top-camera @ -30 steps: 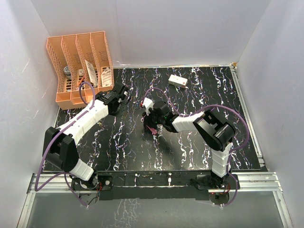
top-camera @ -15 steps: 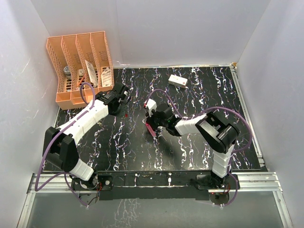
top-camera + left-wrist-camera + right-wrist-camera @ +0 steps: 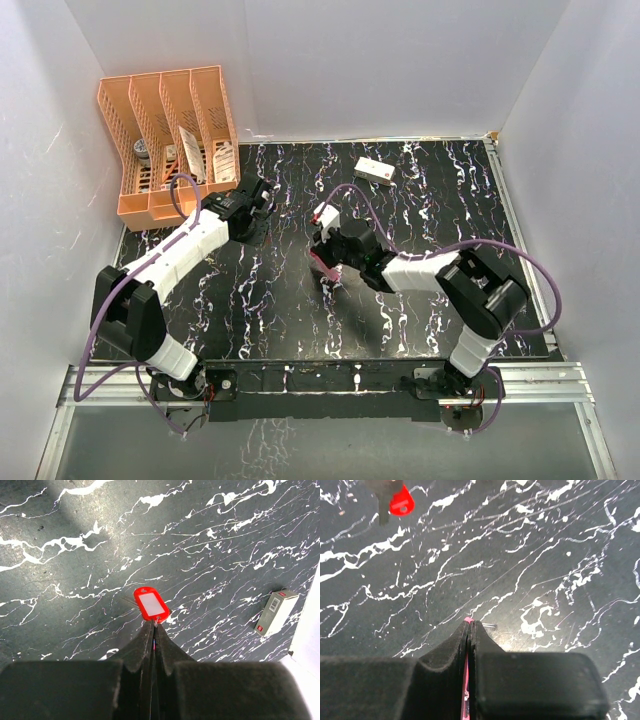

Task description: Put the keys on the keyring

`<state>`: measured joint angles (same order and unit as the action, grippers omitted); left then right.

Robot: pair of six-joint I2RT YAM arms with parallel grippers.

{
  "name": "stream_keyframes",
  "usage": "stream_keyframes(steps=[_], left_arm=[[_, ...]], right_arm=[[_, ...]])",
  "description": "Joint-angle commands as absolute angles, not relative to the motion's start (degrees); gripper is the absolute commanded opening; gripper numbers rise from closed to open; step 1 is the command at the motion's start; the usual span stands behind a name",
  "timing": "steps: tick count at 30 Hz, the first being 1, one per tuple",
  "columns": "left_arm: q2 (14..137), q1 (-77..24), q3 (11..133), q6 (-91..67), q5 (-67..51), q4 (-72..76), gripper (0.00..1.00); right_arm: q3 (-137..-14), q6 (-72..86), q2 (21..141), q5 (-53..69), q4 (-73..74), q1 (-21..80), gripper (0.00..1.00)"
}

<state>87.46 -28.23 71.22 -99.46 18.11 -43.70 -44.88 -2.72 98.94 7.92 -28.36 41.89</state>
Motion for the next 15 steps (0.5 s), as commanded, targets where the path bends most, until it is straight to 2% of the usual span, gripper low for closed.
stream_keyframes(steps=[1, 7, 15], left_arm=[[87.7, -27.9, 72.0, -98.8, 17.5, -44.4, 0.0], [88.6, -27.9, 72.4, -98.2, 16.5, -43.5, 0.0], [89.8, -27.9, 73.2, -97.1, 14.1, -42.4, 0.0]], right_arm=[[-43.8, -2.4, 94.2, 6.2, -32.6, 42.1, 0.0], [-40.6, -3.1, 90.7, 6.0, -34.8, 42.1, 0.0], [-32.9, -7.0, 86.1, 8.6, -44.8, 42.1, 0.0]])
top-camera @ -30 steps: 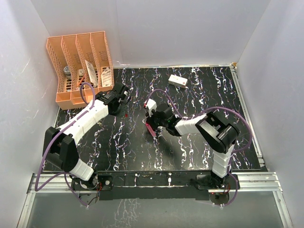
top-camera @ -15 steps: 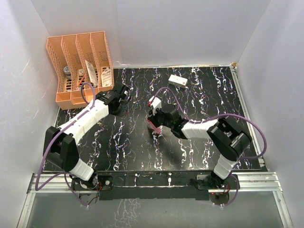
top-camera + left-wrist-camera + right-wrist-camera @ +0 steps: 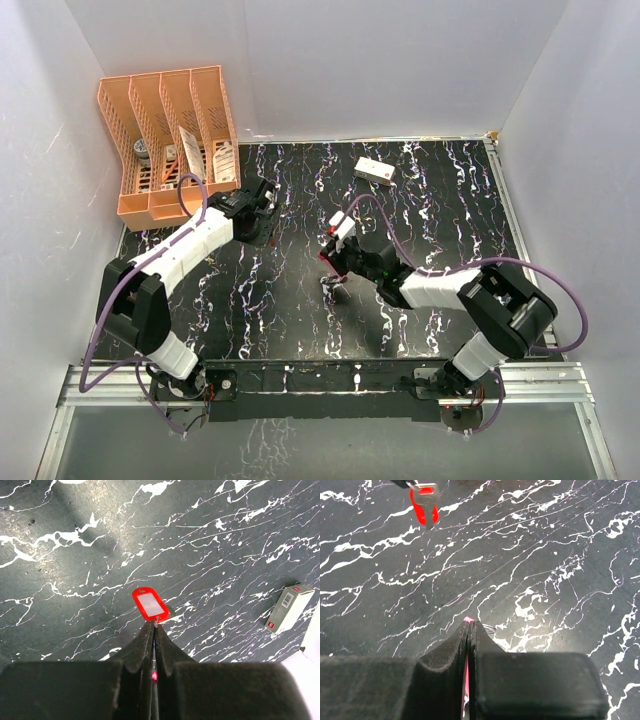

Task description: Put the keys on the keyring

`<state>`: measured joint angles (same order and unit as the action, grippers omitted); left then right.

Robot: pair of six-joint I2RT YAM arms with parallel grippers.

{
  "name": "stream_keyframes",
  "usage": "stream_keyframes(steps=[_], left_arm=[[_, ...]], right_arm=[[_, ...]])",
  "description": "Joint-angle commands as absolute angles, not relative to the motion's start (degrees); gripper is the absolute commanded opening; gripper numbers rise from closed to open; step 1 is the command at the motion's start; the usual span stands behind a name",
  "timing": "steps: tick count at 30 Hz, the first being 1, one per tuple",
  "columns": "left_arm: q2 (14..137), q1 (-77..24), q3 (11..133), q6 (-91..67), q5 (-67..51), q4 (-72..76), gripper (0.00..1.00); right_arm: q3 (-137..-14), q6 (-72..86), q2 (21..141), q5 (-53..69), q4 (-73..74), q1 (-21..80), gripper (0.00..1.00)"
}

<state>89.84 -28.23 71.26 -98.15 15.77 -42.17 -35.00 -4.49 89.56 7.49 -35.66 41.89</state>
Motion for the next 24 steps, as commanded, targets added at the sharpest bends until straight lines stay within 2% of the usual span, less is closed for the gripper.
stream_keyframes(steps=[1, 13, 24], left_arm=[[89.7, -27.9, 73.1, -97.0, 14.0, -42.4, 0.0], [88.9, -27.9, 71.7, -97.1, 14.2, -41.4, 0.0], [89.1, -27.9, 71.4, -97.0, 14.0, -41.1, 0.0]], right_arm=[[-32.8, -7.6, 85.8, 9.2, -44.5, 42.1, 0.0], [-39.3, -15.2, 87.2, 17.1, -20.7, 42.1, 0.0], [-42.8, -15.0, 90.3, 19.2, -10.2, 43.6, 0.0]])
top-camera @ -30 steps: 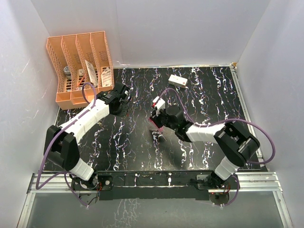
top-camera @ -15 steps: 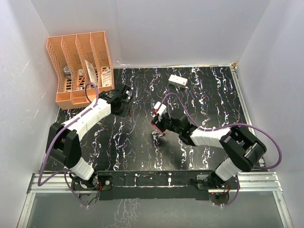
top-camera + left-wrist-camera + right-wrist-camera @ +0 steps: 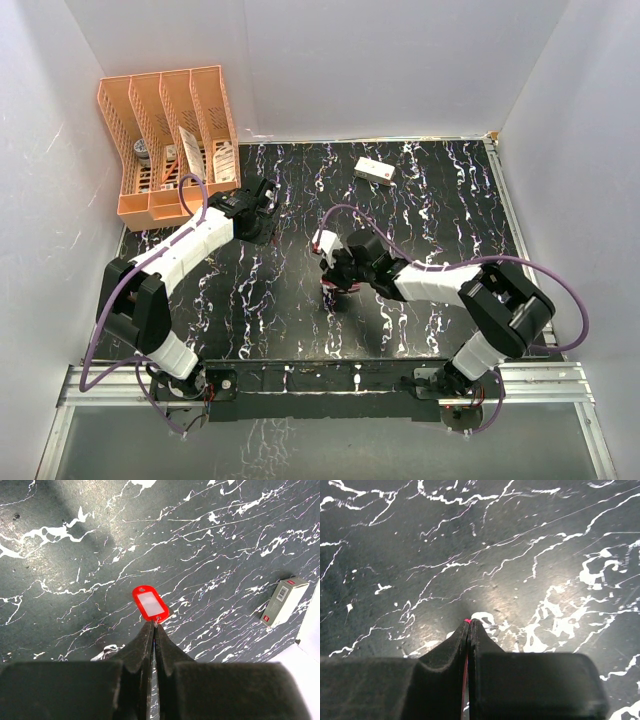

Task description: Put the keys on the keyring

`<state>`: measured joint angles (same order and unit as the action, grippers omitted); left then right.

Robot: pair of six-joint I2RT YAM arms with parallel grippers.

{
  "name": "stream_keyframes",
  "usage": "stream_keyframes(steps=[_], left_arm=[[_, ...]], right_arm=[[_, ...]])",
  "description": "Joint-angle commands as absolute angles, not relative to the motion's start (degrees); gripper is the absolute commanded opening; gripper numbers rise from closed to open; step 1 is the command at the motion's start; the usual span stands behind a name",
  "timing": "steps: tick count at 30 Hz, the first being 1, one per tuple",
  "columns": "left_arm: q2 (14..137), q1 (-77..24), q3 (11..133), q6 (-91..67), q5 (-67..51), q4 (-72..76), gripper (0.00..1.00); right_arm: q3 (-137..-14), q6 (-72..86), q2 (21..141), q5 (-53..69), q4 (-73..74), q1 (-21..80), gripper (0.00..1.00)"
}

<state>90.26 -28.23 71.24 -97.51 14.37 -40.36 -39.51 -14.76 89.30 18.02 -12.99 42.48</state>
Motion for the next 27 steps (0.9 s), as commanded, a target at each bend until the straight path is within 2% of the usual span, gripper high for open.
stream_keyframes(steps=[1, 3, 9, 13, 23, 27], left_arm=[[89.1, -27.9, 71.4, -97.0, 14.0, -41.1, 0.0], [89.1, -27.9, 71.3, -97.0, 14.0, -41.1, 0.0], [89.1, -27.9, 71.0, -97.0, 14.0, -41.0, 0.0], [89.0, -28.0, 70.9, -97.0, 14.1, -40.8, 0.0], [88.6, -27.9, 70.7, -97.0, 14.1, -40.6, 0.0], [88.6, -27.9, 70.7, -97.0, 14.1, -40.6, 0.0]], right_arm=[[-43.1, -14.7, 90.8, 19.3, -9.2, 43.8, 0.0], [-43.4, -13.5, 91.3, 18.8, -8.5, 44.1, 0.01], [-42.2, -8.7, 89.2, 14.4, -11.3, 44.1, 0.17], [-41.4, -6.2, 86.7, 12.0, -13.6, 44.1, 0.24], [-44.2, 1.1, 85.3, 6.7, -10.9, 44.2, 0.3], [-45.9, 3.6, 86.5, 6.8, -7.9, 44.8, 0.39]])
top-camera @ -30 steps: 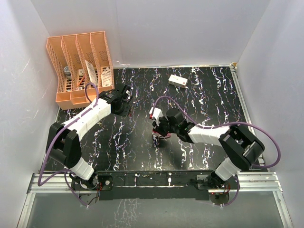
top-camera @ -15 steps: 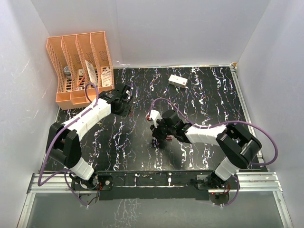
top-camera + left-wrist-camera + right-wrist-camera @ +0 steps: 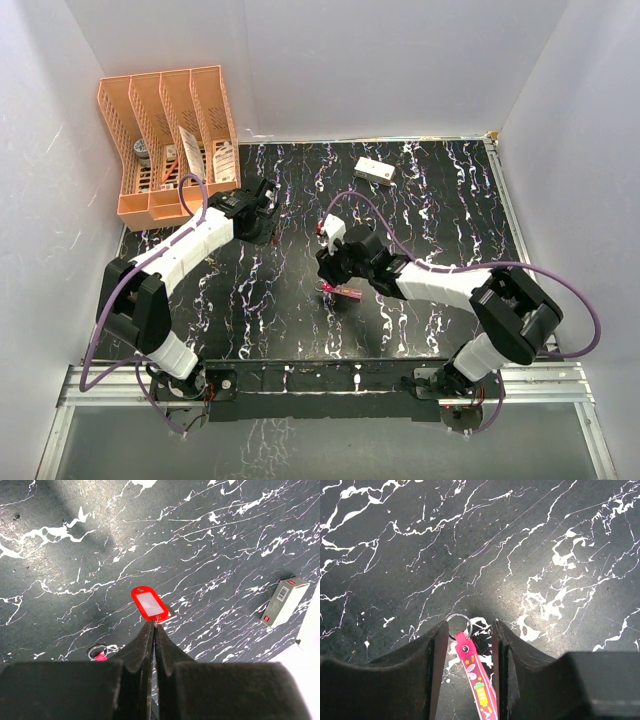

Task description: Put the keys on the keyring

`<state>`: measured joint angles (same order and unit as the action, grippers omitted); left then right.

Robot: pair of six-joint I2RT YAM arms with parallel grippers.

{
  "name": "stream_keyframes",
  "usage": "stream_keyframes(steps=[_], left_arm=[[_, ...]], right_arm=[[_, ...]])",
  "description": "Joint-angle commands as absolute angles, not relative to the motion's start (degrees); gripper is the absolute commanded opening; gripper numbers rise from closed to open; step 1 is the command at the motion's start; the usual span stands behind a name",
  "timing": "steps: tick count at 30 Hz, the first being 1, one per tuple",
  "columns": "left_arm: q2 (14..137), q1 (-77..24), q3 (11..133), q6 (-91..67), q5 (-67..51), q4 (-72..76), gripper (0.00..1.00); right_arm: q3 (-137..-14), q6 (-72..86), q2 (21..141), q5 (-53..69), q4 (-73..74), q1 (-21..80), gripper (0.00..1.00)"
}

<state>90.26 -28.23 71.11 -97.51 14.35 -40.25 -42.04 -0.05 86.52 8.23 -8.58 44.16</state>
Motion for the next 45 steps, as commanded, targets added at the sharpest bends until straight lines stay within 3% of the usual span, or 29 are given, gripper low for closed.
stream_keyframes(steps=[1, 32, 39, 45], left_arm=[[88.6, -27.9, 70.7, -96.9, 14.1, -40.6, 0.0], [88.4, -27.9, 70.5, -97.0, 14.3, -40.7, 0.0], [88.1, -27.9, 70.0, -97.1, 14.2, -40.5, 0.0], [87.8, -27.9, 69.9, -97.2, 14.1, -40.4, 0.0]], right_arm=[[-46.0, 3.6, 86.7, 6.9, -7.4, 44.9, 0.39], [-44.5, 0.8, 94.4, 6.9, -2.3, 45.4, 0.43], [-44.8, 1.6, 95.3, 6.2, -1.5, 45.9, 0.32], [-46.3, 2.9, 97.4, 1.5, 0.0, 48.5, 0.29]])
